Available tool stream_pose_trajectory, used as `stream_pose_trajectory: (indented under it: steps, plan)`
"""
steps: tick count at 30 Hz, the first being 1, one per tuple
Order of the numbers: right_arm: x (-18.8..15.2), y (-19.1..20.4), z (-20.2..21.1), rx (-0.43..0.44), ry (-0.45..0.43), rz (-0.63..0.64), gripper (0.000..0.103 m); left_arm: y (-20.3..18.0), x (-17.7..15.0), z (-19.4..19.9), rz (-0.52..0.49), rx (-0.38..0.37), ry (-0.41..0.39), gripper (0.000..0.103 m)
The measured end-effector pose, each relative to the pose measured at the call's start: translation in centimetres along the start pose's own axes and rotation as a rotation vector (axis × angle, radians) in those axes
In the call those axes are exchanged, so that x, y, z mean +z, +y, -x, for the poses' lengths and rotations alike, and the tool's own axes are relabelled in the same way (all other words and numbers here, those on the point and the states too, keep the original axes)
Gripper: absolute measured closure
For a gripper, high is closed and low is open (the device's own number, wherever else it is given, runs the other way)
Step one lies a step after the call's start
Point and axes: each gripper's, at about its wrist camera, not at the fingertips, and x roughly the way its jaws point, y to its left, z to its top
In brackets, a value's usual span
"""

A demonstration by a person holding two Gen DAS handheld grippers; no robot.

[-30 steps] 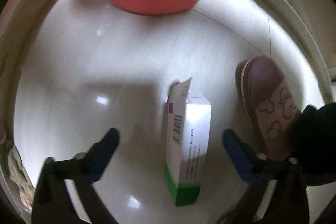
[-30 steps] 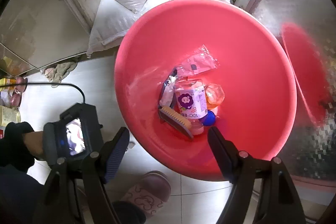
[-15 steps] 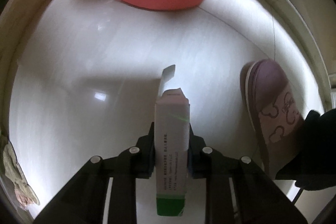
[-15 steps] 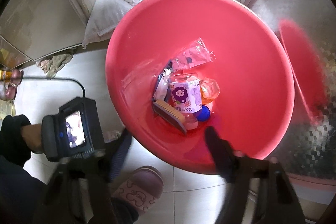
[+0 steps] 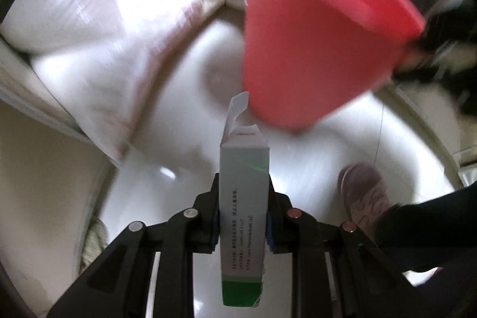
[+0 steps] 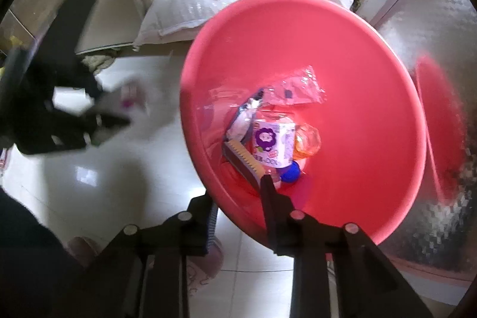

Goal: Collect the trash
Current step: 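Lift the medicine box with the left tool and drop it into the red bin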

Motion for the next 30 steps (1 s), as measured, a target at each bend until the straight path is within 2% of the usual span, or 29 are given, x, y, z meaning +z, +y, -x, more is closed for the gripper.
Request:
stream_pose_trajectory:
  steps: [4,5,8,11,14,22,30]
  plan:
    - [-0.1,-0.4,0.2,0.060,-0.005,-0.029,0.083,-0.1,2.8,4.2,-0.035,0.022,-0.058,0.082]
    - [-0.2,-0.4,0.3,0.067,-0.008,-0.029,0.083,0.1,2.6,5.1,-0.043,0.023,-0.067,0.082]
    - [-0.5,-0.1,0.5,0.072,-0.016,-0.025,0.083,-0.3,4.8,7.8,-0.073,0.003,-0.111,0.082]
    - [-0.6,0.4,0.8,0.042,-0.034,0.012,0.084,-1.8,7.0,8.7,-0.130,0.005,-0.135,0.082]
    - [-0.2,-0.4,1.0,0.059,-0.055,0.010,0.084,-3.7,9.1,9.4,-0.190,0.003,-0.145,0.082]
    - [-1.1,-1.6,1.6,0.077,-0.078,-0.012,0.082,-8.3,13.5,7.4,-0.310,-0.063,-0.130,0.082]
    - [-1.8,-2.0,2.2,0.096,-0.099,-0.046,0.078,-10.7,14.3,3.9,-0.380,-0.120,-0.094,0.082]
